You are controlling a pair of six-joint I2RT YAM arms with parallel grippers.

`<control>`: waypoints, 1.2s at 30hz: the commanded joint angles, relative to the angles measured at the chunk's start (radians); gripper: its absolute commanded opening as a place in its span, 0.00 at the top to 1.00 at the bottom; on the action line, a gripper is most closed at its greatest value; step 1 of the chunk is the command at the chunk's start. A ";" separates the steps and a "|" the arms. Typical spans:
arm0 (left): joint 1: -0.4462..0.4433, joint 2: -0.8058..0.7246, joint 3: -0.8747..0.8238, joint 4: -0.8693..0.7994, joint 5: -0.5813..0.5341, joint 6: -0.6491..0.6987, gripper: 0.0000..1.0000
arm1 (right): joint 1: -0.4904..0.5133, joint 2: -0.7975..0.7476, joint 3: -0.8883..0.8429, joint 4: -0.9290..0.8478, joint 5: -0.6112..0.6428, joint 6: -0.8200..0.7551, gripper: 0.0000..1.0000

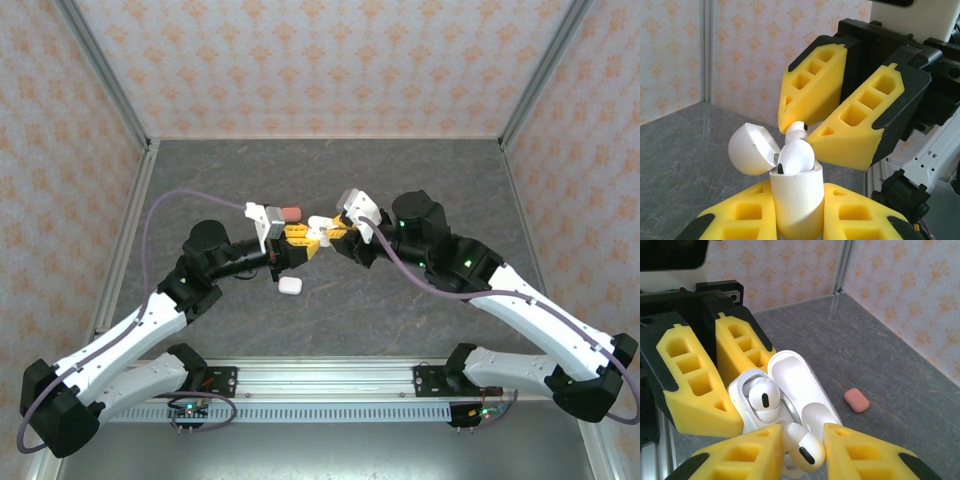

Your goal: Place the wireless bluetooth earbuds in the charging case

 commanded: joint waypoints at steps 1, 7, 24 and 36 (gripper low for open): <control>-0.009 0.007 0.037 0.071 0.002 0.009 1.00 | 0.009 0.007 0.033 -0.016 -0.075 0.023 0.71; -0.011 0.010 0.036 0.074 0.005 0.013 1.00 | 0.006 0.011 0.047 -0.025 -0.089 0.030 0.69; -0.013 0.010 0.033 0.072 0.001 0.015 1.00 | -0.031 0.021 0.103 -0.048 -0.070 0.055 0.53; -0.012 0.010 0.027 0.076 -0.002 0.015 1.00 | -0.077 0.003 0.159 -0.058 -0.113 0.145 0.36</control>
